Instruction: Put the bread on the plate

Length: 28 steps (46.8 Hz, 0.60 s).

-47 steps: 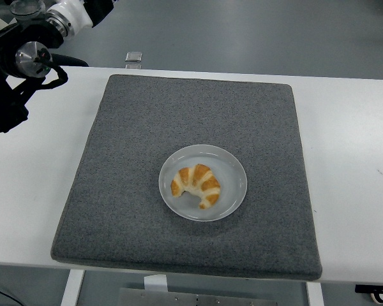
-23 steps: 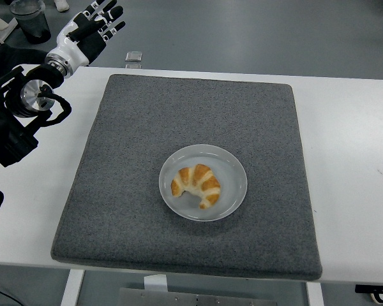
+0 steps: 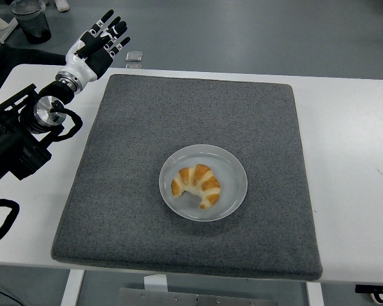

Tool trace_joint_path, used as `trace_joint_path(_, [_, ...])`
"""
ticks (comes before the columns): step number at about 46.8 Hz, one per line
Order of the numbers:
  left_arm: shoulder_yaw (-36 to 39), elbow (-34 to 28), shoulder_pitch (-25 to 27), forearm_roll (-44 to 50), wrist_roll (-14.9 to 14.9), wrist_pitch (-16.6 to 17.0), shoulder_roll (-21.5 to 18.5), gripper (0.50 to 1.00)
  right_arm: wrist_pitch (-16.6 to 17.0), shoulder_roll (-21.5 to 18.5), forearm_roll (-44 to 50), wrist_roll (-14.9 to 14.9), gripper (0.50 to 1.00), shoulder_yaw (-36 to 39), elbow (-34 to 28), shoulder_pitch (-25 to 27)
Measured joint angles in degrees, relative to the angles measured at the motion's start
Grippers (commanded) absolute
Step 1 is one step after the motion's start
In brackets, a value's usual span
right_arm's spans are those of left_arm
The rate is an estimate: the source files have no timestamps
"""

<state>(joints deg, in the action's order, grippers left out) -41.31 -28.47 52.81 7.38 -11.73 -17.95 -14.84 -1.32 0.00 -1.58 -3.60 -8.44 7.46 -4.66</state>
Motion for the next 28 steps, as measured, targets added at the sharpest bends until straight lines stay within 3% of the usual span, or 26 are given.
trace_joint_path(20, [0.12, 5.83, 0.32, -0.09, -0.99, 1.59, 4.01, 1.000, 0.28, 0.00, -0.09, 0.03, 0.930, -0.09, 0.01, 0.00])
trace_joint_path(28, [0.01, 5.89, 0.40, -0.02, -3.13, 1.60, 4.10, 1.000, 0.35, 0.00, -0.26, 0.08, 0.930, -0.13, 0.01, 0.05])
